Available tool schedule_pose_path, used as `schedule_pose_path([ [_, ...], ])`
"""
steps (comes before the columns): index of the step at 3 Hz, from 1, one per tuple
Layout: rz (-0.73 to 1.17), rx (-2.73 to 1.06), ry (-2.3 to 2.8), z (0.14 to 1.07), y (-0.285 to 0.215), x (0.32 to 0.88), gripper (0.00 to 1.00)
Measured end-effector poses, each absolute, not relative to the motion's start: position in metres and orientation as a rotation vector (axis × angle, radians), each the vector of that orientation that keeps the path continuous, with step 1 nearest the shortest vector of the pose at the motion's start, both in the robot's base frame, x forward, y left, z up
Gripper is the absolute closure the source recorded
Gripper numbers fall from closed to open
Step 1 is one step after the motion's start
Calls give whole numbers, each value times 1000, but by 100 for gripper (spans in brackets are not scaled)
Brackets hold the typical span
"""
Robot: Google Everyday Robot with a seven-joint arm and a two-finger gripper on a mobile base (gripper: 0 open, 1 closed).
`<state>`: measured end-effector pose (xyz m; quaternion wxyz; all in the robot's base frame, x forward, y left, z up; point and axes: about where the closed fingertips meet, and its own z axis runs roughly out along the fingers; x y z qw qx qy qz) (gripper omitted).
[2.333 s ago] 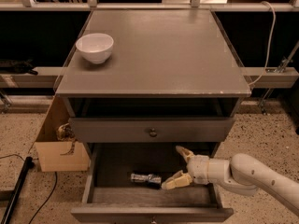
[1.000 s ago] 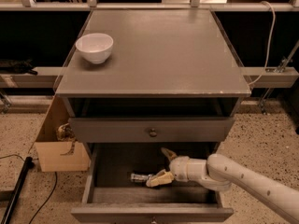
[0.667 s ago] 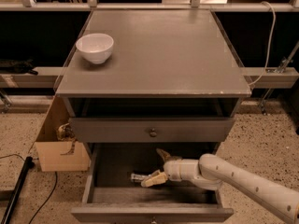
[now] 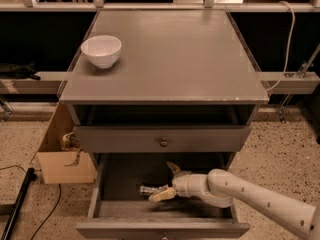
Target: Pick redbull can from middle drawer and place on counter
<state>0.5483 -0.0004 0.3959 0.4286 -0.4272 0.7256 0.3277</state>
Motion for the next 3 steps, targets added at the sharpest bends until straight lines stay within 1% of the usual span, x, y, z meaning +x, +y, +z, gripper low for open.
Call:
schedule_pose_path([
  [1, 715, -1060, 1822, 398, -16, 547, 0],
  [3, 657, -1091, 1842, 391, -21, 543, 0],
])
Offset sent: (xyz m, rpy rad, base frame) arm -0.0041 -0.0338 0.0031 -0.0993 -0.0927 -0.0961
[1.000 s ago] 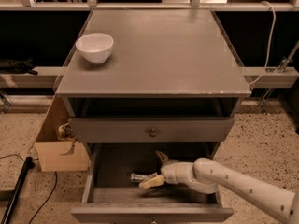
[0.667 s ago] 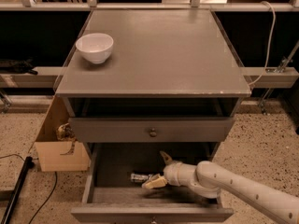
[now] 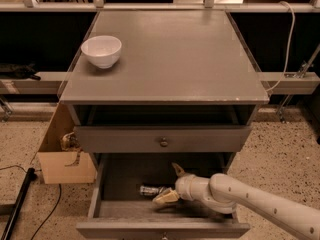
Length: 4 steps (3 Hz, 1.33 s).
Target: Pick redbull can from middle drawer and place on counter
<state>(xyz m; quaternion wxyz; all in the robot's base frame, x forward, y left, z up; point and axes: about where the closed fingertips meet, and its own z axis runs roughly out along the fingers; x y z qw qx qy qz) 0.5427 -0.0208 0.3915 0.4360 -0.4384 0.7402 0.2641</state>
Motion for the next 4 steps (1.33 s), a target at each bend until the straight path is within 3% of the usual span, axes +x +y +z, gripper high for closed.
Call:
schedule_pose_path([
  [3, 709, -1191, 1892, 363, 0, 532, 3],
  [4, 709, -1191, 1892, 363, 0, 532, 27],
])
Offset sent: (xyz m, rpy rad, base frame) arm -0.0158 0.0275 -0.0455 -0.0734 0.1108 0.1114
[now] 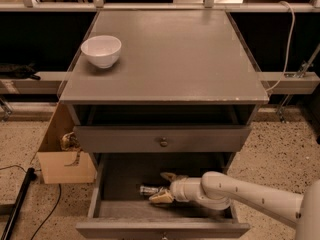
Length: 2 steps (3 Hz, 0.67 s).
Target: Pick redbull can from middle drawer and place on counter
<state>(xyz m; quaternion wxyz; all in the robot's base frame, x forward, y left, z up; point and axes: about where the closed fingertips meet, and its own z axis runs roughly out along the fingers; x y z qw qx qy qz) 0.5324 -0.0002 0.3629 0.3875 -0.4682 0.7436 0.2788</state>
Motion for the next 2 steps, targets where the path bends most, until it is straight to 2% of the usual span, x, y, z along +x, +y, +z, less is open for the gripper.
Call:
schedule_pose_path([
  [2, 709, -1191, 1892, 363, 0, 532, 74],
])
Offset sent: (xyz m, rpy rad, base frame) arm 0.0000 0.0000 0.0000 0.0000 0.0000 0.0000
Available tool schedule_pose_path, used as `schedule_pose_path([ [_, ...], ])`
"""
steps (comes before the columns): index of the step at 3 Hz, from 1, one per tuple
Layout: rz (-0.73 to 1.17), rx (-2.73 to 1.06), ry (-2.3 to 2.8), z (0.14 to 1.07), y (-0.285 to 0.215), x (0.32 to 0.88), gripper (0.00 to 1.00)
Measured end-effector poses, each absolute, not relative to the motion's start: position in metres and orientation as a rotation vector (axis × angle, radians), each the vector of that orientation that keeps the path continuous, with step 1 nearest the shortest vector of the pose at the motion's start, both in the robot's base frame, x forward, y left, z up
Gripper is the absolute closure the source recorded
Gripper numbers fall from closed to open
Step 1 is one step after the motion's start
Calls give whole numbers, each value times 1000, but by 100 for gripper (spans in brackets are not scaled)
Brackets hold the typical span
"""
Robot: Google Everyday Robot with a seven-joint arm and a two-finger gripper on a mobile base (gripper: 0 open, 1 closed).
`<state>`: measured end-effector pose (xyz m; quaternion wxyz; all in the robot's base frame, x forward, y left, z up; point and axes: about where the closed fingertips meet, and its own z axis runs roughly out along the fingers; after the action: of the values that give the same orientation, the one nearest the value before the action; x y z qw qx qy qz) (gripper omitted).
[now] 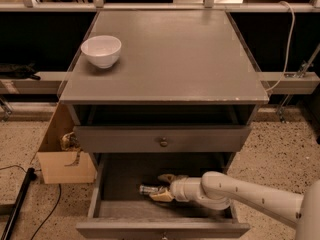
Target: Pick redbull can from middle drawer and place on counter
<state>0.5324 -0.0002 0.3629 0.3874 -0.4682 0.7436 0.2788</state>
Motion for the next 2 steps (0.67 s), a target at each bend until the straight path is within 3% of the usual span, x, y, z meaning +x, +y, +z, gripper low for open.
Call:
schedule_pose_path([
  [1, 709, -1191, 1892, 363, 0, 532, 97],
  [2, 704, -1201, 1895, 369, 0, 531, 100],
])
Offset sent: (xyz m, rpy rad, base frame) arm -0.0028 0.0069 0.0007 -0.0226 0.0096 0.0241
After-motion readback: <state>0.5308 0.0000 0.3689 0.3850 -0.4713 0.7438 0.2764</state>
